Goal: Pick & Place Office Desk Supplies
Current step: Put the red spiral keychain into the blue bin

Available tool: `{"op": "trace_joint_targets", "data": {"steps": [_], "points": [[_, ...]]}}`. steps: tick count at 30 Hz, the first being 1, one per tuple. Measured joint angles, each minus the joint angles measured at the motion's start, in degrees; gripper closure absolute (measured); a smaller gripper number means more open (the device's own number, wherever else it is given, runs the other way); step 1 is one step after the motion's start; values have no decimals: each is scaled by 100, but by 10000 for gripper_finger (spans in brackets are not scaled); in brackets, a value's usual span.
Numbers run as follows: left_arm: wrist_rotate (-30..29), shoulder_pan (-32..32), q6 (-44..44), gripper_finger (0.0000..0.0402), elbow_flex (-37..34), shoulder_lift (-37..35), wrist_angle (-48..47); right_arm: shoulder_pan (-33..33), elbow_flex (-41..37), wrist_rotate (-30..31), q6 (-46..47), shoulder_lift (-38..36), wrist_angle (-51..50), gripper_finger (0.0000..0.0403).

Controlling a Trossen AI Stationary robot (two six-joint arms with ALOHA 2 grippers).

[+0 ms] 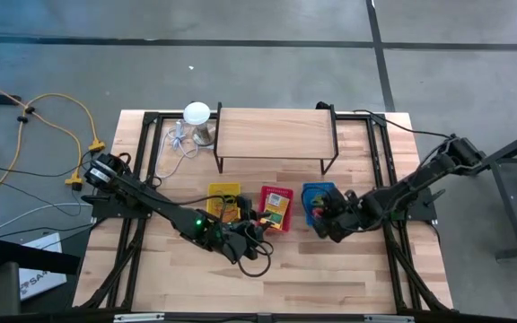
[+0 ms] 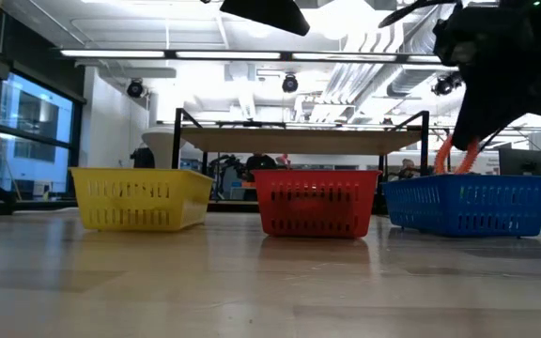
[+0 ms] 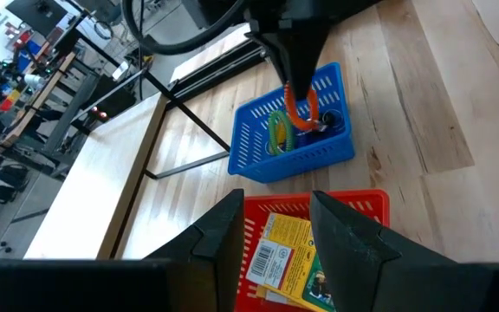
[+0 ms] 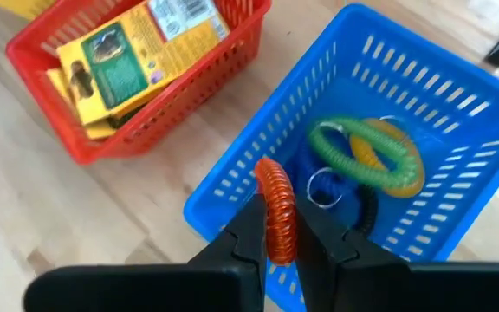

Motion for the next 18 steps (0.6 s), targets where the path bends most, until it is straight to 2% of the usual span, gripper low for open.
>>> {"op": "trace_joint_targets", "data": {"steps": [18], "points": [[2,0,0,275,0,0,0,66,0,148,129,0,-11,369]]}}
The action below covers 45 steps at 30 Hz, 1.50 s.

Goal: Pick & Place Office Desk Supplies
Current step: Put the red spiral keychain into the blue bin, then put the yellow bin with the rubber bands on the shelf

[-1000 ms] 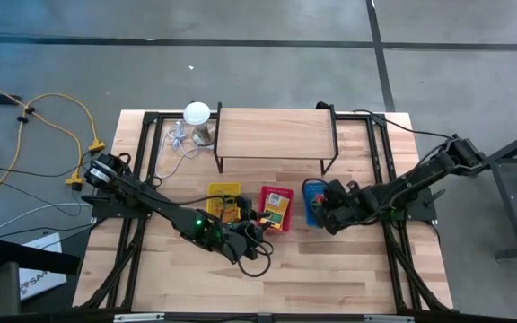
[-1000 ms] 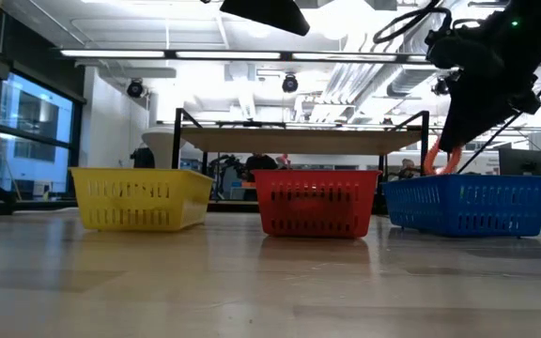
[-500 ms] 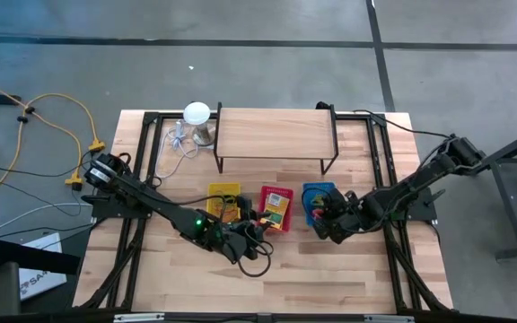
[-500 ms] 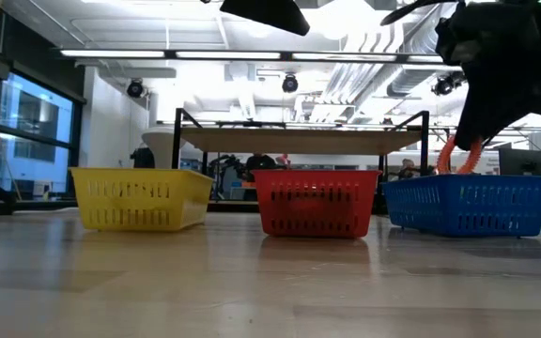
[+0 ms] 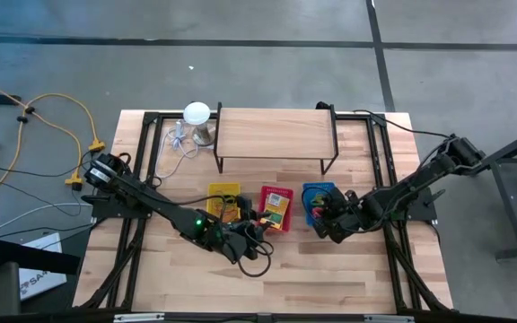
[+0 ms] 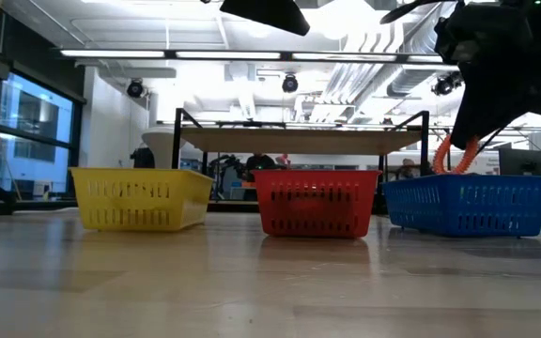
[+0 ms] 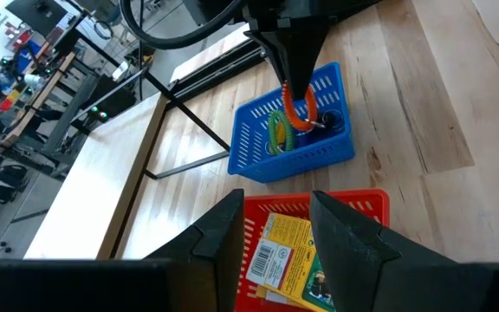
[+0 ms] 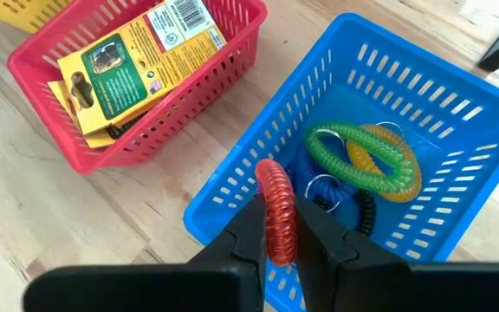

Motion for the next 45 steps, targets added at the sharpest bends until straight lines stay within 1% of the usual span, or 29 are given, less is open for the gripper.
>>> {"op": "trace_joint_targets", "data": {"steps": [4,13,20,24,30,37,45], "points": [[0,0,2,275,0,0,0,0,0,-4,0,0,-12,360],[0,0,2,275,0,0,0,0,0,-11,-26,0,-26,288],[0,0,2,275,0,0,0,0,0,-17,-42,0,-21,258],[2,0,-7,275,1,0,0,0,0,24,-45,0,-19,254],[163,0,-31,275,2,0,0,-2,0,723,-116,-2,53,256],[200,0,-48,275,2,0,0,-126,0,793,-800,-53,695,252],[199,0,-122,275,2,0,0,-297,0,800,-1987,-459,1867,253]]}}
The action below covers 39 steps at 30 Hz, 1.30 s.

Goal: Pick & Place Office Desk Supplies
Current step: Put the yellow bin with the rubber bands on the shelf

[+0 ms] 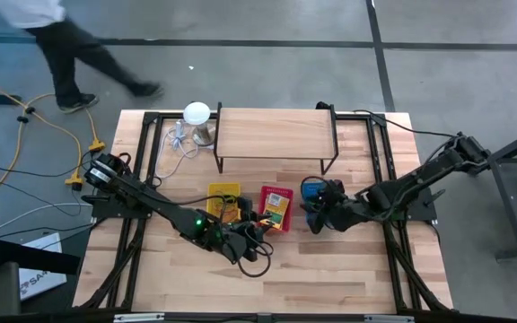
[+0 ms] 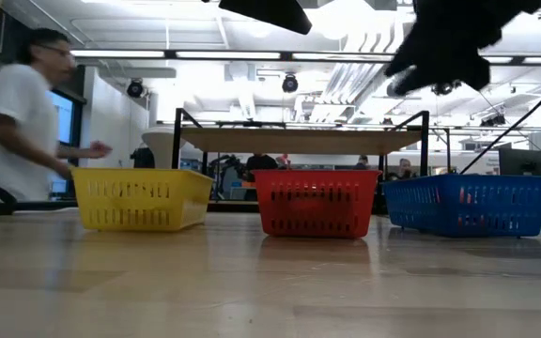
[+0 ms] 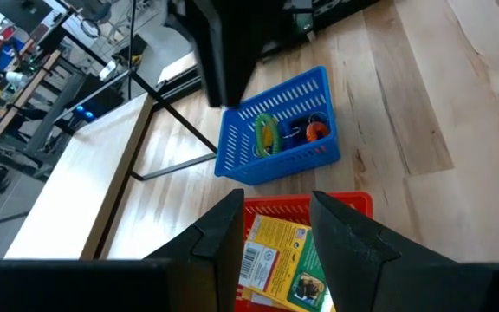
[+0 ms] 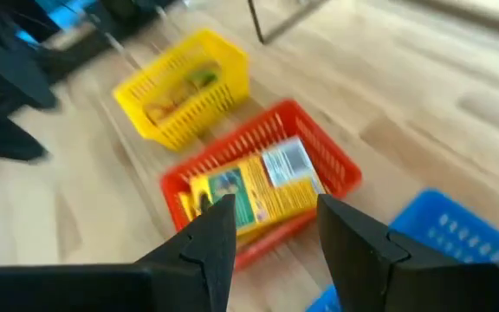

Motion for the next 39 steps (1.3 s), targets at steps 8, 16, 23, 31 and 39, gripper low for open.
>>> {"op": "trace_joint_targets", "data": {"steps": [8,16,23,31,39], "points": [[0,0,-14,275,0,0,0,-20,0,206,-616,-537,370,253],[-2,0,-187,275,0,0,0,-1,0,192,-620,-619,369,253],[176,0,-333,275,-1,0,-2,59,0,156,-760,-645,402,253],[293,22,-405,275,0,0,-2,252,-2,147,-882,-1027,374,253],[297,22,-612,275,0,0,-2,591,-2,82,-1211,-1494,460,253]]}}
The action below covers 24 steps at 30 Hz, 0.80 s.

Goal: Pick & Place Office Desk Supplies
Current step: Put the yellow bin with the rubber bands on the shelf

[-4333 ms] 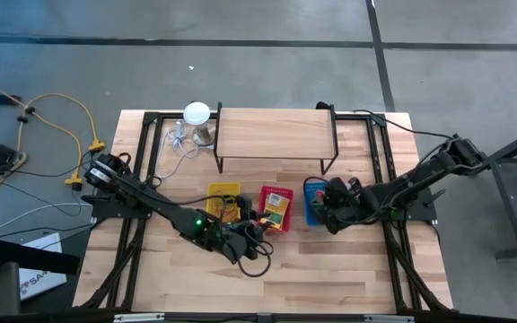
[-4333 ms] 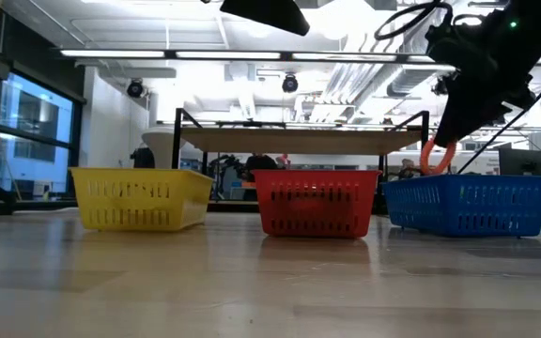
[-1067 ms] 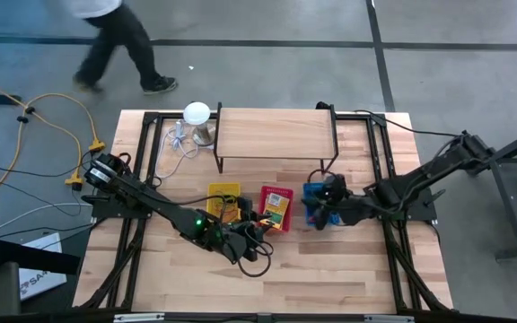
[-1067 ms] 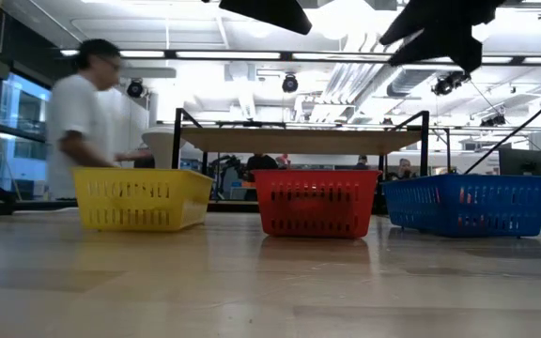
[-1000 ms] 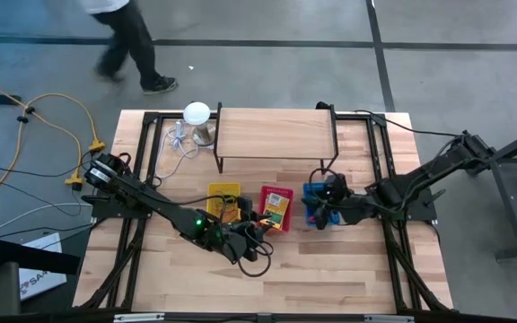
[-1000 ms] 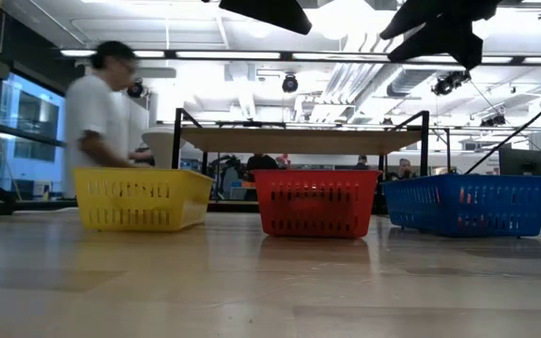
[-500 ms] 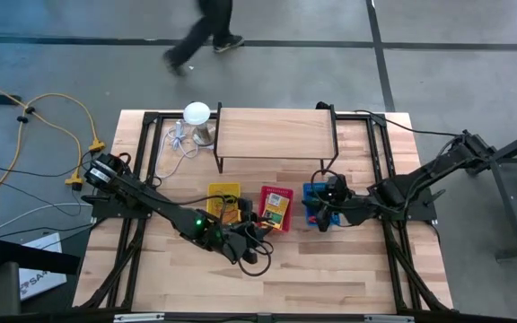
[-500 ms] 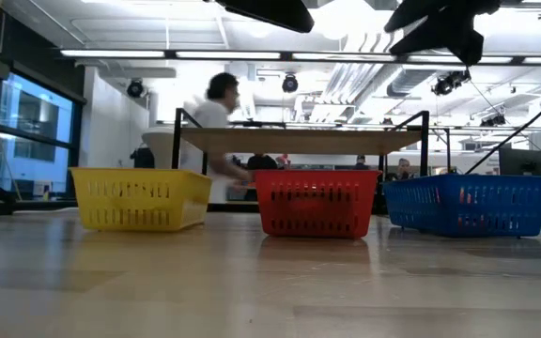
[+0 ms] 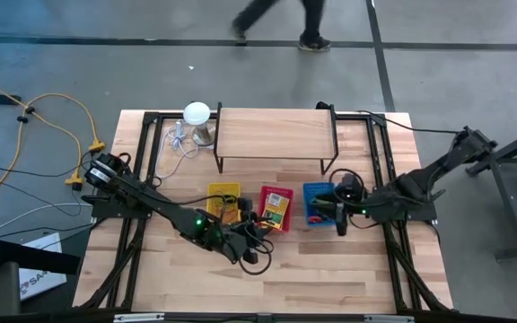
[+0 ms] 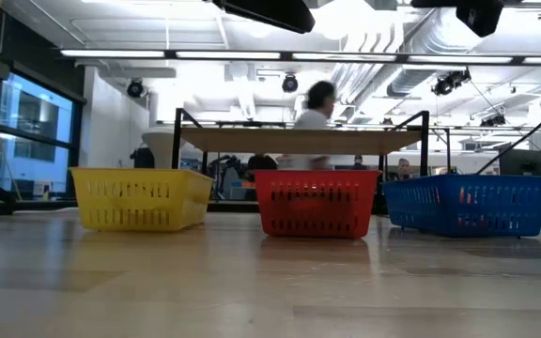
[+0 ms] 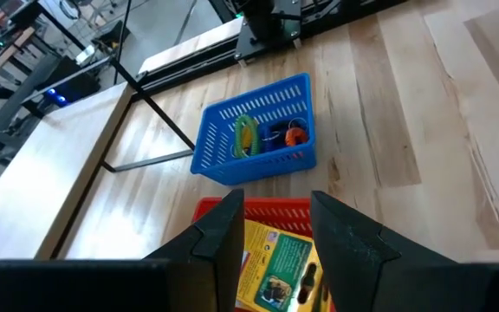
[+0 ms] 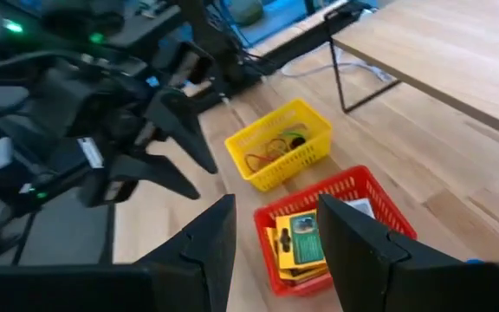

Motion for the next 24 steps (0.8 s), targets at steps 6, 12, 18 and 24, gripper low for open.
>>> {"op": "trace_joint_targets", "data": {"steps": [6,12,18,24], "points": [[7,-39,-88,275,0,0,0,278,0,9,-340,-365,135,253],[364,-132,-310,275,0,0,2,496,0,18,-900,-700,278,253],[496,-205,-352,275,0,0,2,670,0,9,-1223,-909,252,254],[564,-225,-589,275,0,0,2,792,0,19,-1221,-1067,251,256]]}}
